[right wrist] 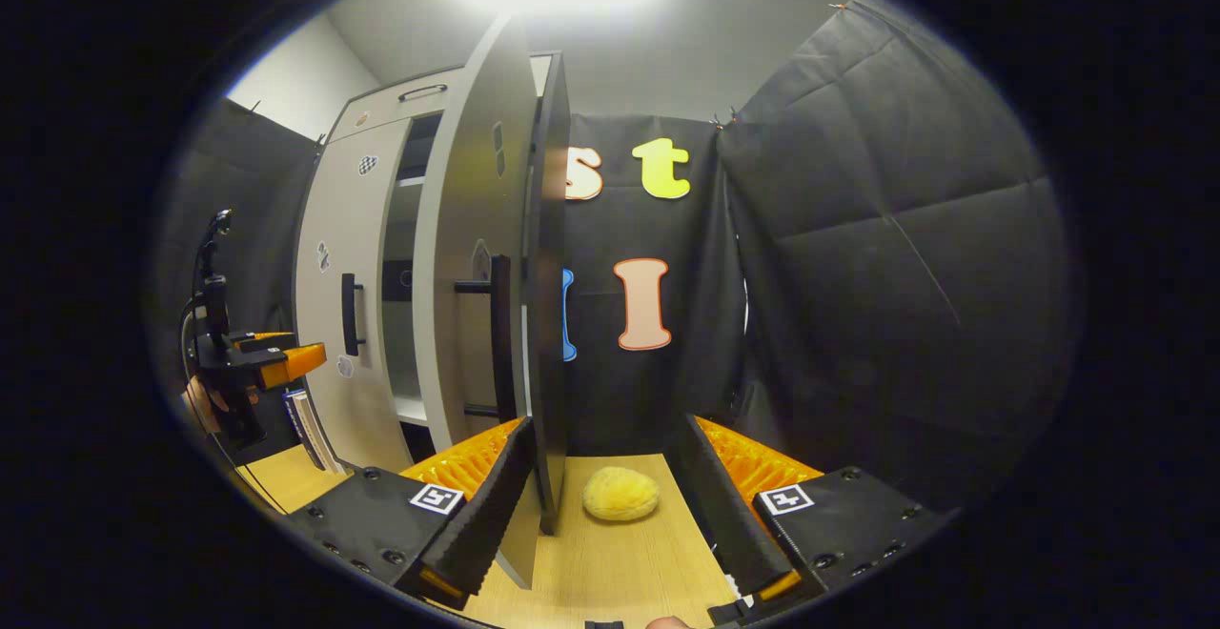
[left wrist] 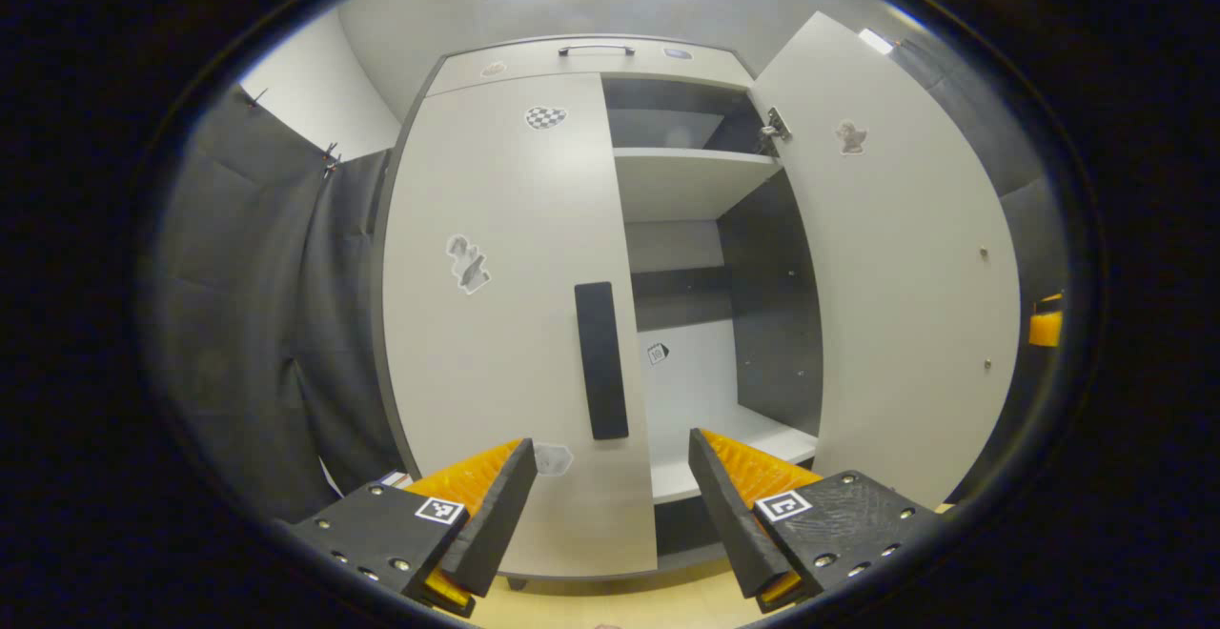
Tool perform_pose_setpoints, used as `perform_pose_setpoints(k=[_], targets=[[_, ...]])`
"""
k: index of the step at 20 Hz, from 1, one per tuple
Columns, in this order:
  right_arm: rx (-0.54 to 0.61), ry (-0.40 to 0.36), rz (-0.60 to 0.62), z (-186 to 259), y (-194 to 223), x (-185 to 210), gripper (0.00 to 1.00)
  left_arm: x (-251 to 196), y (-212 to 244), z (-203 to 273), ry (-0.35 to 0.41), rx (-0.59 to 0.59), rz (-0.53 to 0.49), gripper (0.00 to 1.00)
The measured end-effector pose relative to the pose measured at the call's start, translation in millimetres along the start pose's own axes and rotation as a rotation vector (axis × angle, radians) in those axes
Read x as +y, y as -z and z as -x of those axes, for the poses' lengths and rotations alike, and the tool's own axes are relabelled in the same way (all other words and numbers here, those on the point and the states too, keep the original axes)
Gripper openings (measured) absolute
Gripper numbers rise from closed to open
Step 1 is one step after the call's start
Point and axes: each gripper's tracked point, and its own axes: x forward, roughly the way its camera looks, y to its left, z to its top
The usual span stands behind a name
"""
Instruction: Open the right door of the double-door shoe cabinet with the right hand, and open the left door with the left hand.
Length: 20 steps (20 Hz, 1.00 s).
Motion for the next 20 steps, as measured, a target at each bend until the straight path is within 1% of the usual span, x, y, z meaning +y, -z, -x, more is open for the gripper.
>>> perform_pose_setpoints(k=[4,6,12,15,16,18,19,20], targets=[[0.037,0.066,-0.020,8,11,-17,0.97,4,-17,-32,-0.013,-0.008,0.009,0.95],[0.052,0.094,-0.028,12,16,-25,0.97,8,-19,-45,-0.023,-0.002,0.012,0.94],[0.094,0.154,-0.007,22,28,-45,0.96,15,-14,-73,-0.052,0.018,0.003,0.94],[0.113,0.168,-0.009,26,32,-50,0.96,21,-13,-84,-0.061,0.029,0.019,0.94],[0.116,0.172,-0.012,26,33,-51,0.96,24,-15,-90,-0.070,0.022,0.026,0.86],[0.124,0.177,-0.023,27,37,-52,0.96,23,-10,-96,-0.064,0.046,0.033,0.80],[0.128,0.177,-0.028,27,37,-52,0.96,18,-10,-100,-0.041,0.051,0.046,0.80],[0.131,0.178,-0.032,26,38,-53,0.96,13,-8,-107,-0.029,0.053,0.066,0.68]])
